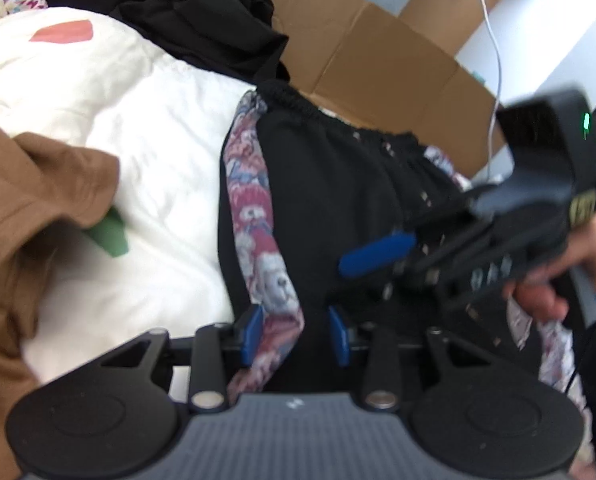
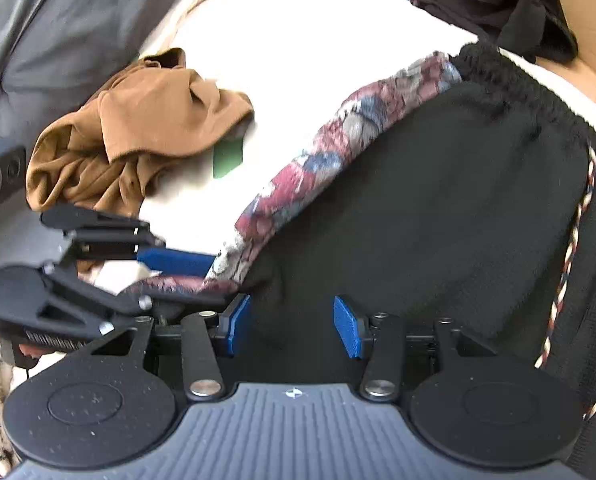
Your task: Fold clothes
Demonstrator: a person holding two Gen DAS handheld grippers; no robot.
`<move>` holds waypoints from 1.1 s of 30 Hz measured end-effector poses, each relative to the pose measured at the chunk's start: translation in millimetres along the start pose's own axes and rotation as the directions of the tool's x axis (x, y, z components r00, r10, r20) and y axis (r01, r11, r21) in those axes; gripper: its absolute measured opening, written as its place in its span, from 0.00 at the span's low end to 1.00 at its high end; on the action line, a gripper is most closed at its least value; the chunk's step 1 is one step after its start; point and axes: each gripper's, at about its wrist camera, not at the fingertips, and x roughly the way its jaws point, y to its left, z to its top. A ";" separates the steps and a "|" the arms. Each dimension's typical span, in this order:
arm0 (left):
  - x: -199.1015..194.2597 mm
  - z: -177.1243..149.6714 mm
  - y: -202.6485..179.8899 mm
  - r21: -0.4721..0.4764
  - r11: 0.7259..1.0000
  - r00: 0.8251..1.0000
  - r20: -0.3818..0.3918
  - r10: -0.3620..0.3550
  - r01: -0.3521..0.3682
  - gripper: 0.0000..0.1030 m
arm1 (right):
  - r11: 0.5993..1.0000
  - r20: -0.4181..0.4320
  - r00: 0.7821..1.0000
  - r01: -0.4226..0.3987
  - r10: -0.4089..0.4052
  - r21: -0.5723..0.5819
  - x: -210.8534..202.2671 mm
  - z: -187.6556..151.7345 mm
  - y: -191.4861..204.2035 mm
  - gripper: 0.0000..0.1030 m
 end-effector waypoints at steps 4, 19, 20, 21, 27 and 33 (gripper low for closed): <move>-2.1 -6.8 -7.4 0.047 0.999 1.000 -0.014 0.008 -0.008 0.38 | 0.997 0.032 0.999 -0.043 0.041 0.058 2.6 13.7 2.4 0.50; -25.4 -1.8 13.9 -0.007 0.994 0.994 0.025 0.108 -0.108 0.18 | 0.998 -0.036 0.998 0.049 -0.050 -0.030 25.5 4.1 14.5 0.45; -24.2 -1.6 13.5 -0.010 0.995 0.995 0.027 0.100 -0.099 0.18 | 0.998 -0.037 0.998 0.049 -0.050 -0.033 25.3 3.4 14.6 0.45; -21.7 -1.3 12.5 -0.011 0.996 0.995 0.026 0.093 -0.092 0.18 | 0.998 -0.037 0.998 0.050 -0.051 -0.039 25.0 2.5 14.9 0.45; 0.4 5.1 10.1 -0.034 0.996 0.997 -0.012 0.078 -0.079 0.19 | 0.997 -0.044 0.998 0.047 -0.050 -0.059 25.1 -1.8 16.4 0.45; 6.0 7.3 10.2 -0.044 0.995 0.996 -0.017 0.089 -0.089 0.21 | 0.999 -0.052 0.998 0.034 -0.036 -0.043 26.0 -3.3 15.2 0.45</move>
